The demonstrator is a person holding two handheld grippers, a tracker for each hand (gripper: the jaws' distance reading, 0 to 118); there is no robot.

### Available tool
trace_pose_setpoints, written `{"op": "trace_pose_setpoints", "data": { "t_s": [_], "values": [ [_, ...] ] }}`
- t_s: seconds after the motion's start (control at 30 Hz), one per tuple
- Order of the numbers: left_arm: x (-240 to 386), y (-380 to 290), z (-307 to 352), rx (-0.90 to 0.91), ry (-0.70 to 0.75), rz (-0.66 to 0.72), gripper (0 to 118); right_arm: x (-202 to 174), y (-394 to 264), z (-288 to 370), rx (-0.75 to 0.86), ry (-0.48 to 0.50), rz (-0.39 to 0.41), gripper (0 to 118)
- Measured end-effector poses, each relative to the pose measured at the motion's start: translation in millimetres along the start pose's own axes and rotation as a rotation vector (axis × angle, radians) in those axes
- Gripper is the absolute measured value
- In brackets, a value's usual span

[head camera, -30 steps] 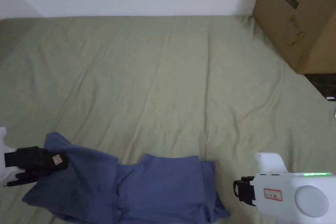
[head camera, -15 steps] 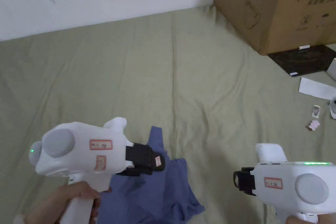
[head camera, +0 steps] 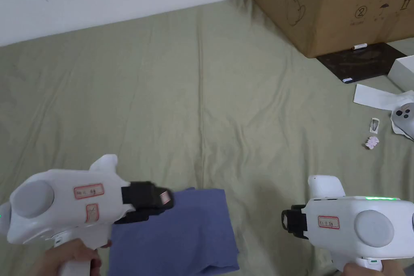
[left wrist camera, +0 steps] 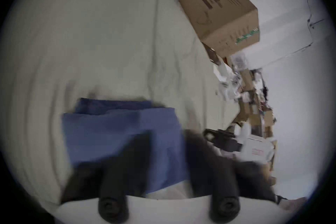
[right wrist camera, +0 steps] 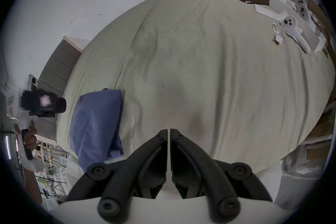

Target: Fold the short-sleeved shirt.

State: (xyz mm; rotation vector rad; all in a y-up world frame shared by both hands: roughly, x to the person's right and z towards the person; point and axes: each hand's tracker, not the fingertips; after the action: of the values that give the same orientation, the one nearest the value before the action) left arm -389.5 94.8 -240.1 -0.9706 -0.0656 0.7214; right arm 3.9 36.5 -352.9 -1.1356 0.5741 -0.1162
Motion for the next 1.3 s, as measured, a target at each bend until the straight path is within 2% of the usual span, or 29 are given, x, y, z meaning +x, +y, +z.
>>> {"op": "trace_pose_setpoints", "data": {
  "t_s": [0.07,0.27,0.47,0.6,0.73,0.87,0.9,1.03,1.1,1.2,1.3],
  "values": [
    [-9,-16,-3,-0.020,0.091,0.008,4,-4,0,-2,-0.003,0.005,0.009,3],
    [-16,-52,-45,-0.134,-0.033,0.079,4,-11,2,-5,-0.007,0.006,0.024,3],
    [30,-66,-85,-0.199,-0.034,-0.002,4,-13,0,-4,-0.007,0.008,0.029,3],
    [49,-67,-90,-0.199,-0.004,-0.053,4,-13,-1,-2,-0.009,-0.002,0.033,3],
    [63,-67,-93,-0.203,0.001,-0.043,4,-13,-2,-1,-0.008,-0.004,0.025,3],
    [74,-72,-96,-0.206,0.006,-0.119,4,-19,-3,1,-0.009,-0.003,0.035,3],
    [72,-72,-94,-0.206,-0.004,-0.104,4,-21,-3,1,-0.011,-0.004,0.040,3],
    [50,-66,-61,-0.156,-0.264,0.038,4,-34,-1,5,-0.014,0.002,0.074,3],
    [33,-63,-30,-0.083,-0.336,0.068,4,-43,3,5,-0.019,0.009,0.097,3],
    [-8,-57,23,0.051,-0.294,0.087,4,-62,8,4,-0.014,0.028,0.151,3],
    [-56,-60,67,0.164,-0.191,0.156,4,-86,14,2,-0.013,0.079,0.200,3]
  ]
}}
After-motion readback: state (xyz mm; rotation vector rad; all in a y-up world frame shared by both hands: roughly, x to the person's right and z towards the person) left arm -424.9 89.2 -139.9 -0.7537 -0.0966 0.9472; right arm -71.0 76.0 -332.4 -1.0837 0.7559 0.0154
